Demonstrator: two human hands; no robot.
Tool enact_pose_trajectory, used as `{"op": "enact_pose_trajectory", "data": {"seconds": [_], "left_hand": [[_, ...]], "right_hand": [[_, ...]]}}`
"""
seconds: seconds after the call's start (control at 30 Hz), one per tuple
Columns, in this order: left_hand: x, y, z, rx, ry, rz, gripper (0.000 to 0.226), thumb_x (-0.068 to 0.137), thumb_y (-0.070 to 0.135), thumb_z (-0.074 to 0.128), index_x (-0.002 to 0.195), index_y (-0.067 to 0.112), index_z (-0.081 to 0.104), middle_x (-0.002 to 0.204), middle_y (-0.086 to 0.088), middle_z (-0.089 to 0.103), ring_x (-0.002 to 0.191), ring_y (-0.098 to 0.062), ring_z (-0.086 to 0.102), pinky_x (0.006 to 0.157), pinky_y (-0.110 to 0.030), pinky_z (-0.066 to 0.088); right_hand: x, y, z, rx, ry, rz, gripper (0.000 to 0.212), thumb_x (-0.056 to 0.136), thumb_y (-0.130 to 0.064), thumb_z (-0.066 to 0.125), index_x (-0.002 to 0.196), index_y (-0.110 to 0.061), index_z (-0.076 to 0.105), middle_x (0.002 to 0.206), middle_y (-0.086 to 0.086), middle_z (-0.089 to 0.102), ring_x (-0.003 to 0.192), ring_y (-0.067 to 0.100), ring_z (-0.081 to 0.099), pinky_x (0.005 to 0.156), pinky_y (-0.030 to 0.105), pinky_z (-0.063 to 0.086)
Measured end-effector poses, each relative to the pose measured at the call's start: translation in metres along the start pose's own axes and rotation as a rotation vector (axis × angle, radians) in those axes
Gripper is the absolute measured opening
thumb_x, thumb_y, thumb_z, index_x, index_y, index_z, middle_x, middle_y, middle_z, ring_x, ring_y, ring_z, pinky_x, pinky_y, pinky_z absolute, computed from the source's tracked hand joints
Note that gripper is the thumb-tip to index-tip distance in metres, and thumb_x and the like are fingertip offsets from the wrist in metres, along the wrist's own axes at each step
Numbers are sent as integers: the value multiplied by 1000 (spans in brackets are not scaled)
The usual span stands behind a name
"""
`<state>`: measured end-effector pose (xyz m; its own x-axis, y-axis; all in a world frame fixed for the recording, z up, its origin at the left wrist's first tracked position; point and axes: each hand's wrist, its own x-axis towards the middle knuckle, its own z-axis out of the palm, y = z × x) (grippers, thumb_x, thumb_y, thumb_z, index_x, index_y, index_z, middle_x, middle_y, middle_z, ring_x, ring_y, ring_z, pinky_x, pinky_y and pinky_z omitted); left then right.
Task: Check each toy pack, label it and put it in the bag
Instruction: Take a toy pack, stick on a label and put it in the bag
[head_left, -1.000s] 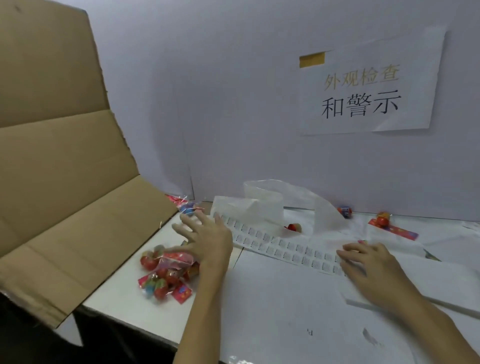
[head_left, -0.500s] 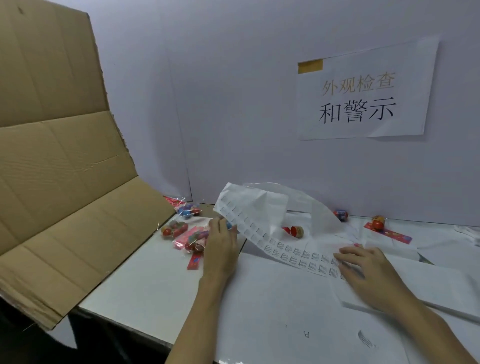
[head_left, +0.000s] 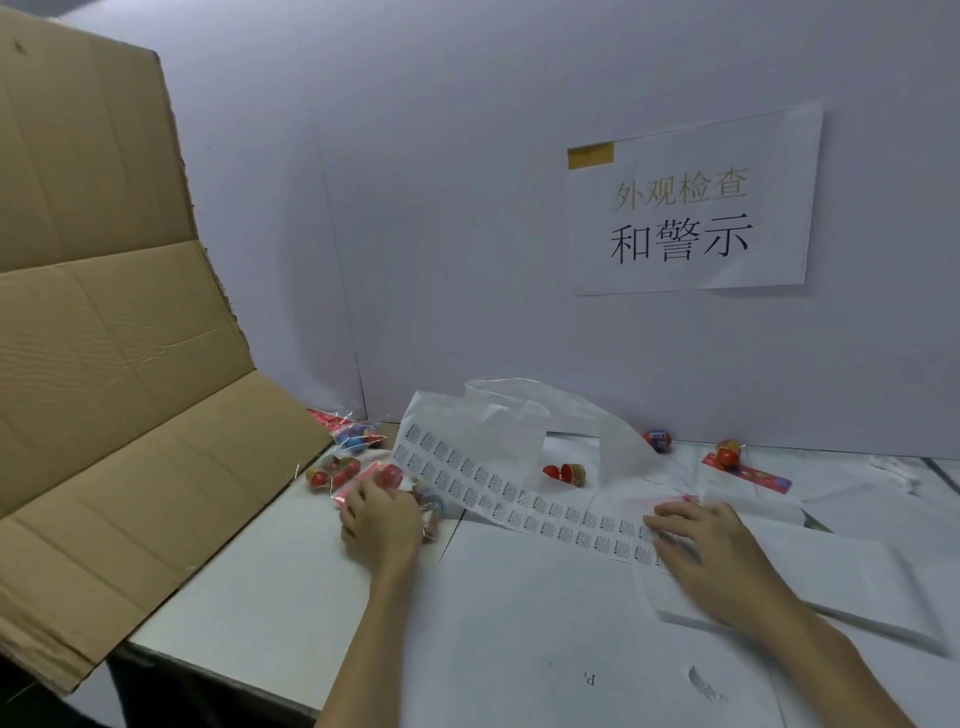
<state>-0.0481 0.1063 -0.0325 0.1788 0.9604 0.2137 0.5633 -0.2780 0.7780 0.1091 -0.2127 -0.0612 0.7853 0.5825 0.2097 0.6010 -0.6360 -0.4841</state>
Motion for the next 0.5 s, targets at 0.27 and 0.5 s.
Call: {"op": "enact_pose_trajectory", "data": {"seconds": [0.27,0.5], "left_hand": [[-1,26,-12,-439,498,284,34,110,16,42,128,-1,65,131,-21,64,123,-43,52,99,-50,36],[-67,81,18,-700,242,685,28,108,13,46,127,-1,62,116,-13,68,111,-26,59,98,-39,48]], "right_hand": [[-3,-7,-4,-33,-16,-17,38,108,-43,48,144,-40,57,151,-18,51,140,12,36,119,32,31],[-5,-9,-6,37,5,-4,33,107,-40,53,138,-38,64,145,-17,56,135,8,40,116,28,32]]}}
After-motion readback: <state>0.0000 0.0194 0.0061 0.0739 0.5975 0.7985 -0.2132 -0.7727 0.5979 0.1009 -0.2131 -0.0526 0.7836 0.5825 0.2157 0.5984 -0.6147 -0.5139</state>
